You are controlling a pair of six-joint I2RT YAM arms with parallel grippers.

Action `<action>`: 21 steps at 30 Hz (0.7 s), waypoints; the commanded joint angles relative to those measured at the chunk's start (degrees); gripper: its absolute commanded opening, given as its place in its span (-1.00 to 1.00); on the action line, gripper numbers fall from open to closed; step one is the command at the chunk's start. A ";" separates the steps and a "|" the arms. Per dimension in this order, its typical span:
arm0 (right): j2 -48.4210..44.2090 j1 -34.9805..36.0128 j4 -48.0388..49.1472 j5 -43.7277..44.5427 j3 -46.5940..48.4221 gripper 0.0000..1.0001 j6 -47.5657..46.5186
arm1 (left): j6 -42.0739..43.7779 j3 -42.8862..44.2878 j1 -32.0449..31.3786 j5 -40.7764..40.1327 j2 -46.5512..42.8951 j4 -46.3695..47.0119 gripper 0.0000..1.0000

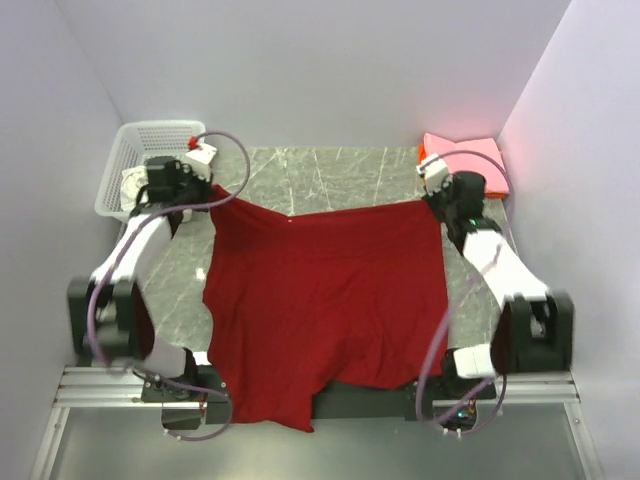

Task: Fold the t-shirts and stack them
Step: Flatten the tshirt out, then fold the tshirt

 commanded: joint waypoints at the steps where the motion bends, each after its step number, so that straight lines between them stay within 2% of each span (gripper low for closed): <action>1: 11.75 -0.29 8.89 1.33 9.09 -1.00 -0.54 | -0.86 10.45 -0.04 -4.92 11.67 5.58 -0.99; 2: 14.15 -0.37 8.98 1.94 10.69 -1.00 -0.72 | -1.91 13.64 -0.04 -5.27 17.88 4.79 -0.99; 6: 23.65 -0.81 7.49 2.74 19.04 -1.00 -1.95 | -4.73 30.42 -0.22 -5.09 31.51 -1.97 -0.99; 7: 26.53 -0.90 7.14 2.83 21.92 -1.00 -2.04 | -5.26 36.46 -0.22 -4.92 33.74 -3.11 -0.99; 10: 31.55 -1.25 4.16 2.39 27.73 -1.00 -2.74 | -5.53 45.19 -0.31 -4.22 40.69 -6.72 -0.99; 17: 38.69 -1.61 -1.29 1.78 36.97 -1.00 -3.44 | -3.86 51.29 -1.10 -3.96 46.15 -8.92 -0.99; 21: 37.56 -1.60 -5.60 -1.47 38.21 -1.00 -3.97 | -1.93 46.12 -1.01 -1.50 41.24 -8.22 -0.99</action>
